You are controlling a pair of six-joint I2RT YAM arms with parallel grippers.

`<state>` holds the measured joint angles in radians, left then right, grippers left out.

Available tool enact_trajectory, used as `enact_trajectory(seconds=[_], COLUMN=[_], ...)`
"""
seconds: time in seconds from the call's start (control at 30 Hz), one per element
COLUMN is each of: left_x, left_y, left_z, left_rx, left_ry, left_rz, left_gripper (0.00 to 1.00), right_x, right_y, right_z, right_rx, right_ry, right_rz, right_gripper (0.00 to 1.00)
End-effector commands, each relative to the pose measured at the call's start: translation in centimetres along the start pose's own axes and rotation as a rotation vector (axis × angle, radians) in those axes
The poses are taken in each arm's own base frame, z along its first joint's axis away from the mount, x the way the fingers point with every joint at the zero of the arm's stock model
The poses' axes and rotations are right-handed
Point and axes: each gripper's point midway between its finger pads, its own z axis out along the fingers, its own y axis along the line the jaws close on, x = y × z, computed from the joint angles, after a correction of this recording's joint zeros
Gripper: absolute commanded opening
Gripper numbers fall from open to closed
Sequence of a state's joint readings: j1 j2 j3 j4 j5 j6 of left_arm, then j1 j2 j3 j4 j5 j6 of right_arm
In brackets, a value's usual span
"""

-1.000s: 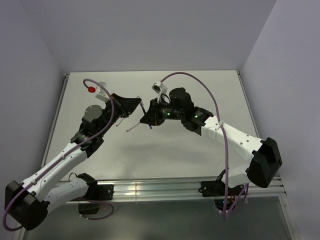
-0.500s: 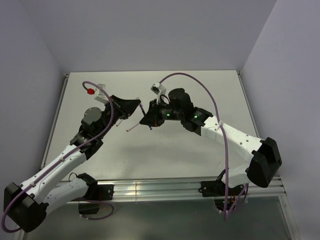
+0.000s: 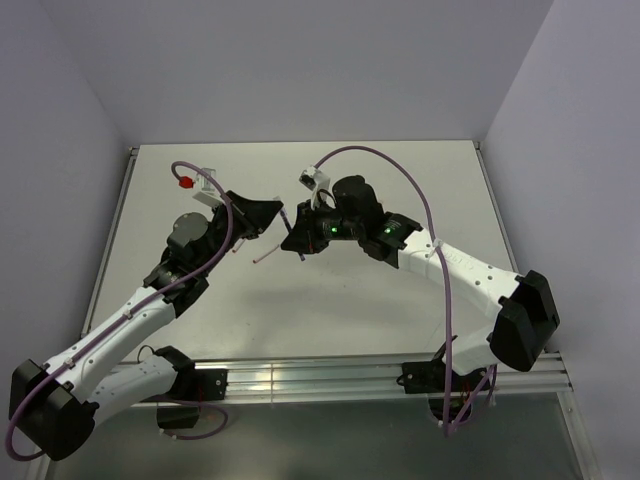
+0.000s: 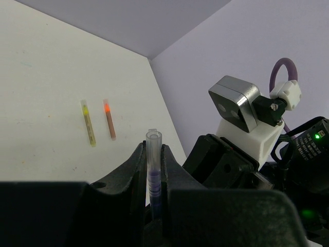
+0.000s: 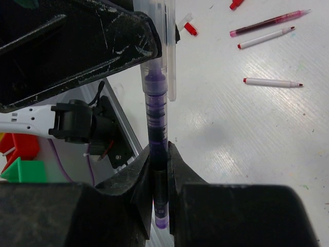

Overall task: Insert the pens into the pen caps
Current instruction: Insert the pen cap onto the pen.

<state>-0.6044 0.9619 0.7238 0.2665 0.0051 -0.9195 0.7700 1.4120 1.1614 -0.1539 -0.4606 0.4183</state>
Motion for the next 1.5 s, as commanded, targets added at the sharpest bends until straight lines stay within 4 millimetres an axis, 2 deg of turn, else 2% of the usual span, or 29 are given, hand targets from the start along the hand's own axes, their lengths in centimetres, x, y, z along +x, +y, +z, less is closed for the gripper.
enact_trajectory(seconds=[0.0,0.67,0.87,1.13,1.47], left_x=[4.0,4.6,4.4,3.9,4.3], left_y=[-2.2,-1.9,-2.0,-3.1,-3.0], left_z=[-1.4,-1.5,-1.7,-2.7,-3.3], left_rx=[0.098,0.082,0.088,0.138,0.147], left_ry=[0.198,0.237,0.235,0.221,0.246], left_rz=[0.014,0.012,0.05,0.06,0.088], left_gripper=[0.0,0.0,0.0,0.0,0.0], right_x=[-7.4,-7.1,-7.6,-8.6,-8.6], right_y=[1.4,1.7,1.4,2.1,2.1], right_z=[-0.7,-0.8,-1.5,-3.2,-2.9], right_rx=[-0.013,-0.026,0.013,0.033,0.02], right_ry=[-0.224,-0.215,-0.235,-0.273,-0.278], right_rz=[-0.086,-0.098,-0.116,-0.139,-0.138], right_gripper=[0.0,0.0,0.0,0.0,0.0])
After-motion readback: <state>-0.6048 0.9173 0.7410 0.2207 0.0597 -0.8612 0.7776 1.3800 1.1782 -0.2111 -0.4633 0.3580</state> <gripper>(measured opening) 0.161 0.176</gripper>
